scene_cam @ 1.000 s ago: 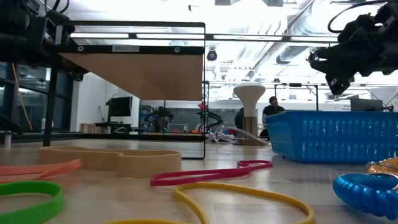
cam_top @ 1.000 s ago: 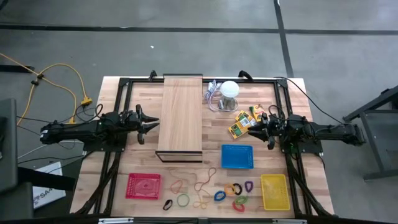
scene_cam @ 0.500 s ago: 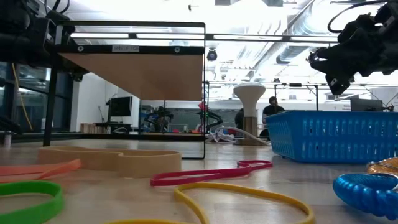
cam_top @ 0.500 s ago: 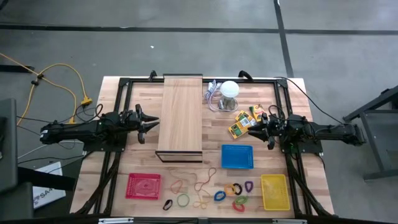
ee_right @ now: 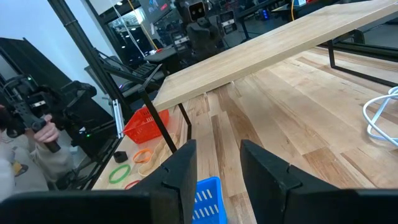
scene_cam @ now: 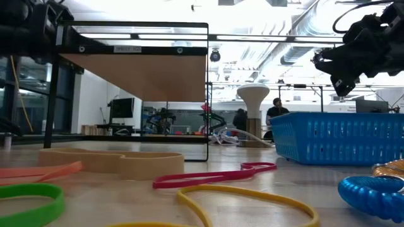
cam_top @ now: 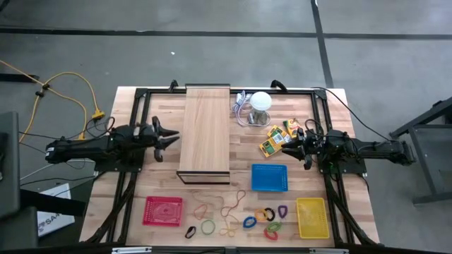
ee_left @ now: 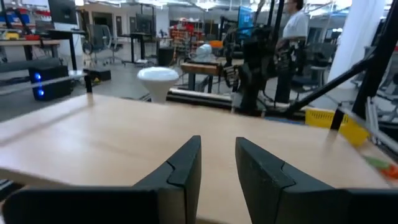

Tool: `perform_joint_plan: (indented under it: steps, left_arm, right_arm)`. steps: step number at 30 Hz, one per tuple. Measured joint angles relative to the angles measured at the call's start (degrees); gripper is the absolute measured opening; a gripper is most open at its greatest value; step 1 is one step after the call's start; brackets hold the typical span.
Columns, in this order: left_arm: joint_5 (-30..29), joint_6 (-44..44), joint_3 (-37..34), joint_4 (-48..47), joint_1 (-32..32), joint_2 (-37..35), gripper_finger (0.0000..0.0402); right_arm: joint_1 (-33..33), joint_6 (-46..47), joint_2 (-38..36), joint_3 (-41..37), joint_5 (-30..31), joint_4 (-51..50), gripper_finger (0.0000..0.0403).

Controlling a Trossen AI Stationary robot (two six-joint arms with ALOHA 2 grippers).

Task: Pick & Place Office Desk Supplies
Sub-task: Put the light brown rubber band into the red bin

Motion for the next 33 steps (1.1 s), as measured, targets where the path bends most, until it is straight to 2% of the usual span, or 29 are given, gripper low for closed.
perform_joint_plan:
  steps: [14,21,33]
  left_arm:
    - [0.0,0.2,9.0,-0.7,0.0,0.0,0.0093]
    - [0.0,0.6,13.2,-4.2,0.0,0.0,0.0093]
    - [0.0,-0.2,13.4,-2.4,-2.8,6.5,0.0093]
  right_arm:
    - [0.0,0.0,0.0,0.0,0.0,0.0,0.0111]
    - [0.0,0.0,0.0,0.0,0.0,0.0,0.0111]
    - [0.0,0.0,0.0,0.0,0.0,0.0,0.0111]
